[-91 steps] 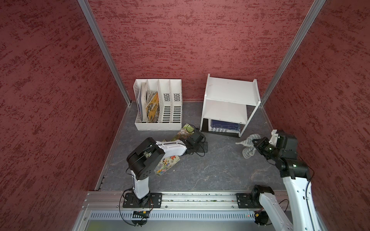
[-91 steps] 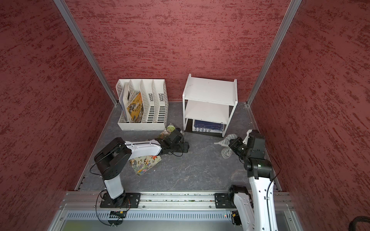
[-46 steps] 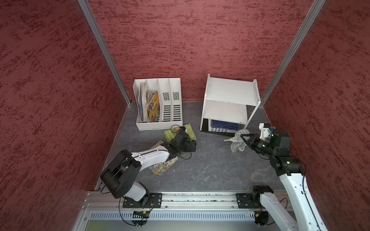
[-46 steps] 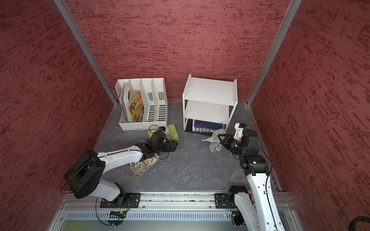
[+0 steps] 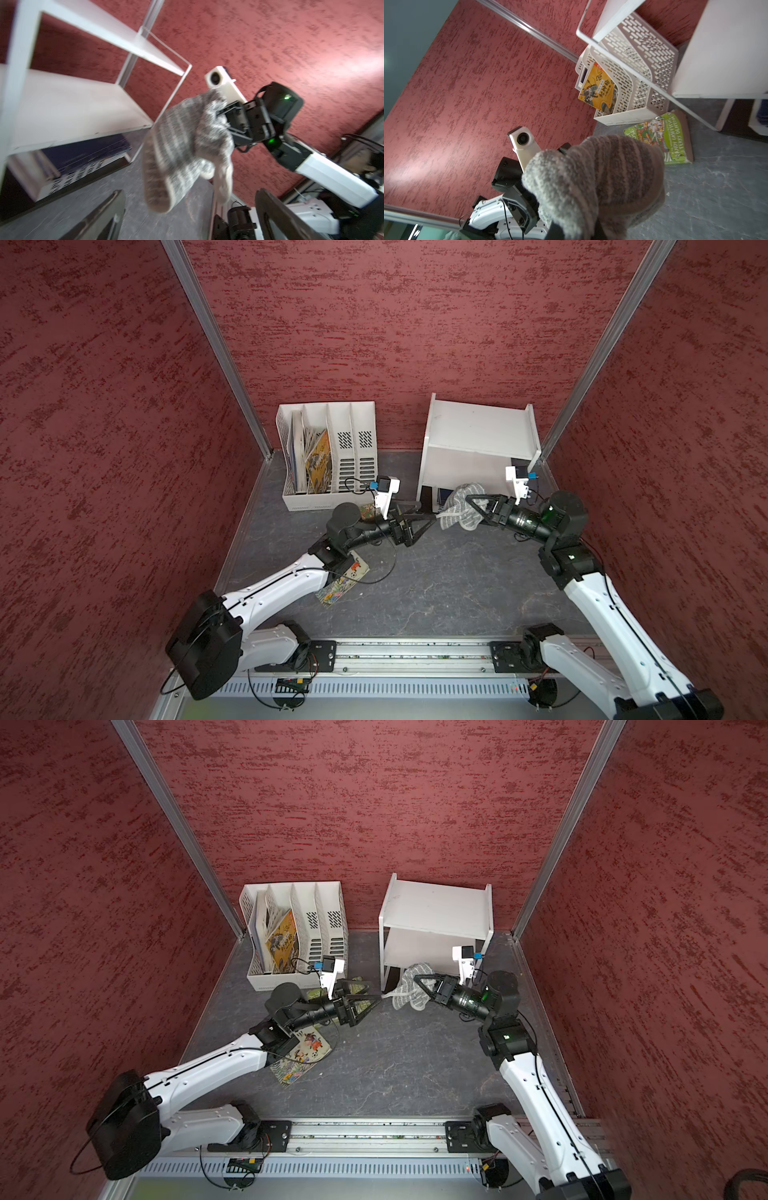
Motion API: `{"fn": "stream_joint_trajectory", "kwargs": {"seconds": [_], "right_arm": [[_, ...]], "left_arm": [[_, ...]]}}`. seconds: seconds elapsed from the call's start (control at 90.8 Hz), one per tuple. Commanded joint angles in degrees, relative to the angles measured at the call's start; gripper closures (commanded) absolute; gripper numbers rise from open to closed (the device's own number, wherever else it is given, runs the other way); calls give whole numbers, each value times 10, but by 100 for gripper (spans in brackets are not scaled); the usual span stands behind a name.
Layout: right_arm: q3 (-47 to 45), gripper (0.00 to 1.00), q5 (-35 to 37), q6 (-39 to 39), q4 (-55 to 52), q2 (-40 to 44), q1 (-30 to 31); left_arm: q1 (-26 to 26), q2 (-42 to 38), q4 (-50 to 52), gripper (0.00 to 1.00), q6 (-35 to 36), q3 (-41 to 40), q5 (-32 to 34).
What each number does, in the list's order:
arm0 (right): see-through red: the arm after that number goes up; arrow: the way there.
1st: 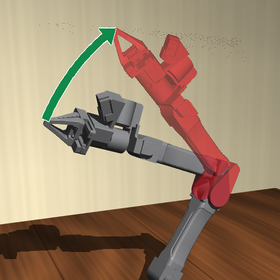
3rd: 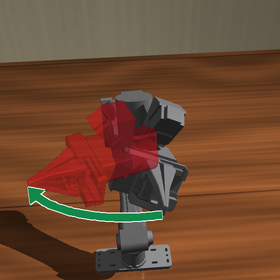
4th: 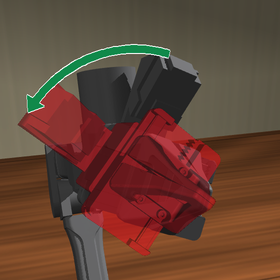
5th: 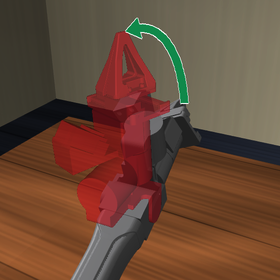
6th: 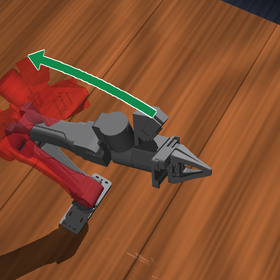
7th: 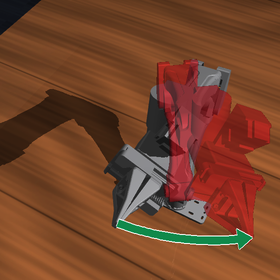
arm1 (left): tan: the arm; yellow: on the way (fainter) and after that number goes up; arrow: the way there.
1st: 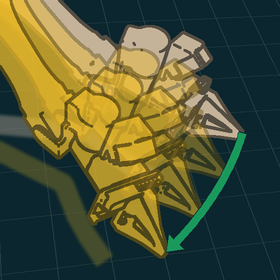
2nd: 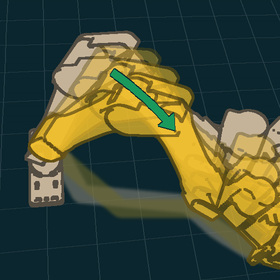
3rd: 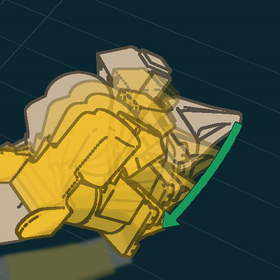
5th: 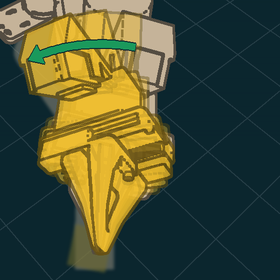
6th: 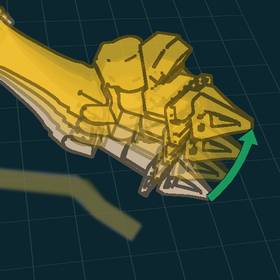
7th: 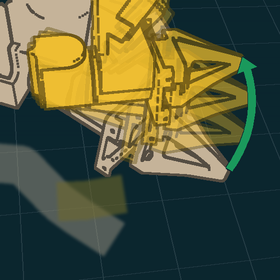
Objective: Wipe the bookshelf clean with a cloth
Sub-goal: Adjust the cleaning item.
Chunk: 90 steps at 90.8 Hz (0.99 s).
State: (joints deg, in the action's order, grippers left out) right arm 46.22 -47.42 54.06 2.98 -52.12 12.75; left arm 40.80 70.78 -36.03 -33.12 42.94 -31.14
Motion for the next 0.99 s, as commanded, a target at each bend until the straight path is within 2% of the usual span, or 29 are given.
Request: {"fn": "stream_joint_trajectory", "kwargs": {"seconds": [0.0, 0.088, 0.242, 0.386, 0.54, 0.738, 0.904, 0.981], "right_arm": [[17, 100, -55, 3, 78, -8, 23], [21, 100, -66, -8, 81, -15, 40], [37, 100, -72, -16, 100, -33, 73], [37, 100, -40, -12, 103, -33, 80], [39, 96, -19, -23, 77, -29, 80], [52, 92, -37, -24, 73, -47, 91], [62, 92, -33, -35, 61, -57, 101], [66, 88, -28, -40, 49, -59, 102]], "left_arm": [[9, 26, -89, 0, -35, 19, -48], [11, 44, -100, 0, -45, 36, -56], [25, 80, -60, 4, -50, 77, -96], [20, 88, -108, 13, -78, 61, -94], [-3, 76, -159, 29, -114, 26, -88], [-2, 80, -139, 54, -105, 39, -94], [-1, 100, -160, 58, -117, 47, -98], [-4, 104, -163, 67, -119, 51, -102]]}}
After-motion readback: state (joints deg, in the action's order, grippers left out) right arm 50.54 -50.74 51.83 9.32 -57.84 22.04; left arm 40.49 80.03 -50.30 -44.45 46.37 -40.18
